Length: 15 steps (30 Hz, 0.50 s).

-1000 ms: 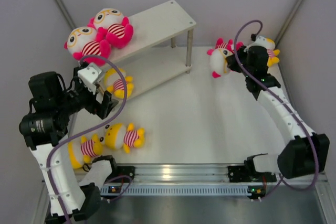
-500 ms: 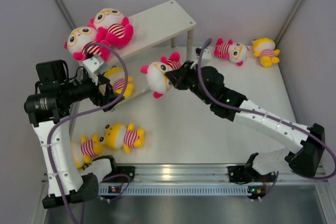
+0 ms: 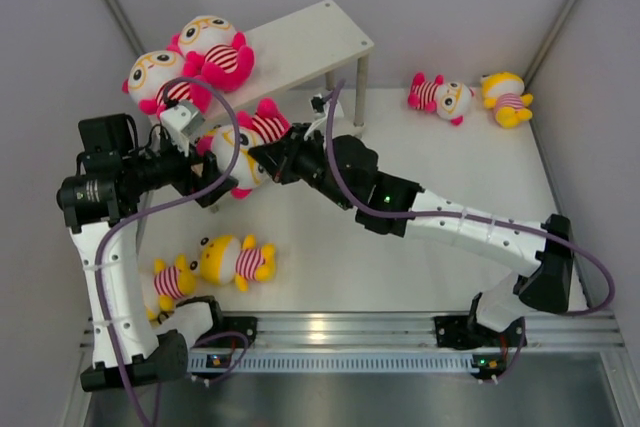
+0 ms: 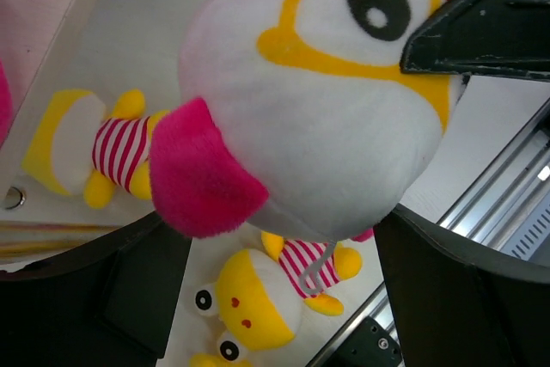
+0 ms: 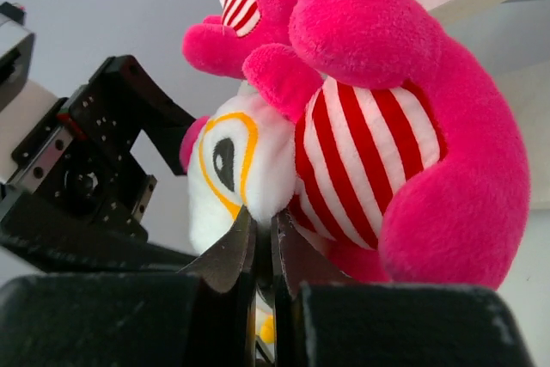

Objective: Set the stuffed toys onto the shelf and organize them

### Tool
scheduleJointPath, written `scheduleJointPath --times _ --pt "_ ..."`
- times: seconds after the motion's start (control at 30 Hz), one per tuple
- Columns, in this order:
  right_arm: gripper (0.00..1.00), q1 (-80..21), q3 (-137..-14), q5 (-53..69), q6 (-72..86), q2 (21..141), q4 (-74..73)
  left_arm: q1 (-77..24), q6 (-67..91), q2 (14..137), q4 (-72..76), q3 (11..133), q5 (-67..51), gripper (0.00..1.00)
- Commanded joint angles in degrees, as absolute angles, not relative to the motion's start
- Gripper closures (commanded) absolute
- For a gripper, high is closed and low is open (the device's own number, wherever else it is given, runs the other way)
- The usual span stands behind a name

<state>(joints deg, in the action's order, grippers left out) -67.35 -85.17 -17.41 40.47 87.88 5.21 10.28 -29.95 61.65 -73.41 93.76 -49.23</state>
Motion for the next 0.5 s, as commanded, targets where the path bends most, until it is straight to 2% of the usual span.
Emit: scheduleJointPath --times 0.0,0.07,0.1,0.17,0.2,0.3,0.4,0.43,0.47 --pt "1.0 -68.6 -86.1 -14.6 40.7 86.1 11.0 10.2 -24.4 60.7 -63.2 92.3 -43.2 0.14" --pt "1.0 -68.6 -85.9 -12.5 40.8 86.0 10.8 10.2 -22.9 60.5 -62.2 92.4 -46.3 0.31" --pt "1.0 -68.6 -86.0 -11.5 40.7 86.2 10.7 10.2 -22.4 60.5 -61.6 92.5 -47.6 0.53" --pt "1.0 -68.5 -86.5 -9.1 39.7 86.4 9.5 10.3 -22.3 60.5 -61.1 92.7 -51.0 0.79" --pt "1.0 -68.5 -86.7 -8.4 38.9 86.3 9.1 10.2 -22.2 60.5 -60.9 92.7 -51.3 1.0" --pt "1.0 -67.3 -85.5 -3.7 35.4 84.5 6.9 10.1 -22.7 60.2 -60.9 91.9 -51.4 1.0" --pt "0.73 -64.3 -84.4 3.9 29.5 81.0 2.0 10.1 -23.8 59.1 -61.0 90.7 -51.5 1.0" --pt "0.52 -61.7 -84.4 6.3 24.7 79.9 0.3 10.2 -24.5 58.9 -60.9 90.4 -51.5 1.0" --pt "0.41 -60.1 -84.7 11.8 21.7 77.9 -4.8 10.2 -25.0 58.8 -60.9 89.8 -51.7 1.0"
